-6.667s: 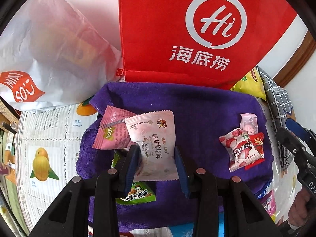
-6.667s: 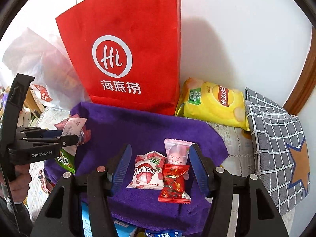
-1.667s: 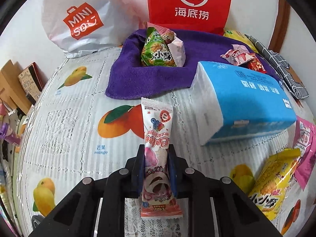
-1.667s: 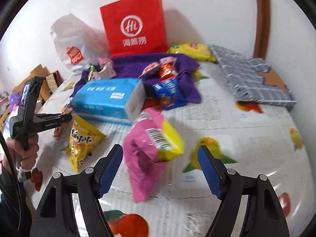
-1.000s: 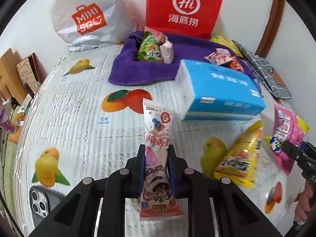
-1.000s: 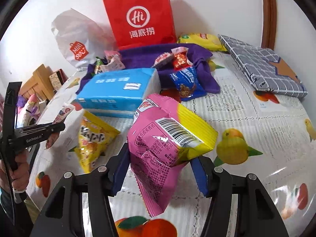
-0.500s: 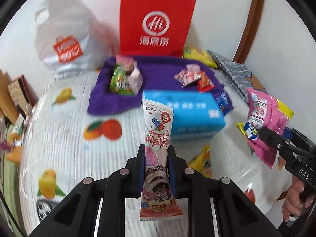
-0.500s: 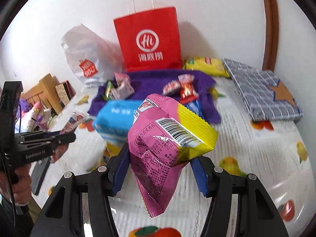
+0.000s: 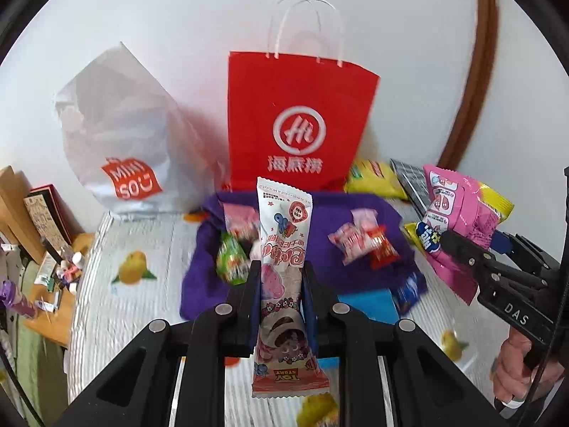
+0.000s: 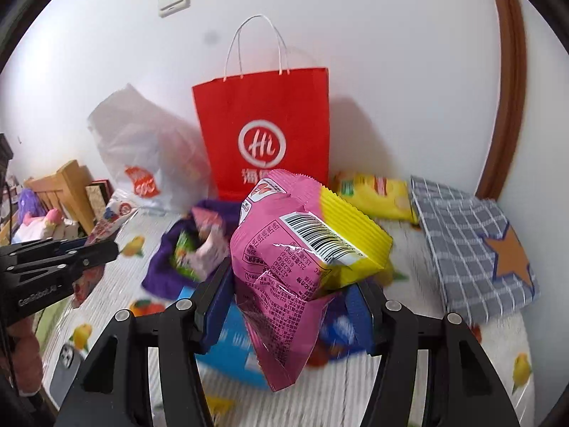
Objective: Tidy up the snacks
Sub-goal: 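Lift the pink chip bag and candy stick packet toward the purple towel, then open the right tool to drop the pink chip bag while the left tool releases the candy stick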
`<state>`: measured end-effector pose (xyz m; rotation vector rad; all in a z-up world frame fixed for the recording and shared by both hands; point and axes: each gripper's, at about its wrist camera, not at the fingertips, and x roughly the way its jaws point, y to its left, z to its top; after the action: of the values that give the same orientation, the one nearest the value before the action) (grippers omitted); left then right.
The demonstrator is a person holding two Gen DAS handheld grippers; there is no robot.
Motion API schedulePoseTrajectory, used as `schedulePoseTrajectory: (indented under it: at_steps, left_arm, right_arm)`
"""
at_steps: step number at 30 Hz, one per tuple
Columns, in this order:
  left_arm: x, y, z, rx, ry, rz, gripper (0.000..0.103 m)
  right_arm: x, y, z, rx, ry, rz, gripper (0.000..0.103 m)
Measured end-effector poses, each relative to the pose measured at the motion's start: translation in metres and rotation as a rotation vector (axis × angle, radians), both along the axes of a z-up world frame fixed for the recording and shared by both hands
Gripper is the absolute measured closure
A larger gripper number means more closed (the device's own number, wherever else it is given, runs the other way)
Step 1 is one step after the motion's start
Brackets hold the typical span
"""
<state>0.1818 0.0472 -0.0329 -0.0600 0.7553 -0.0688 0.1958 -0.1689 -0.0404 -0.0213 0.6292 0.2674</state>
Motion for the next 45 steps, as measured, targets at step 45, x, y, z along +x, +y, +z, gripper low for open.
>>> schedulePoseTrajectory:
  at_steps: [45]
  left_arm:
    - [0.142, 0.015, -0.033, -0.02, 0.085, 0.088, 0.083]
  right_arm:
    - [0.162, 0.019, -0.072, 0.009, 0.218, 0.065, 0.044]
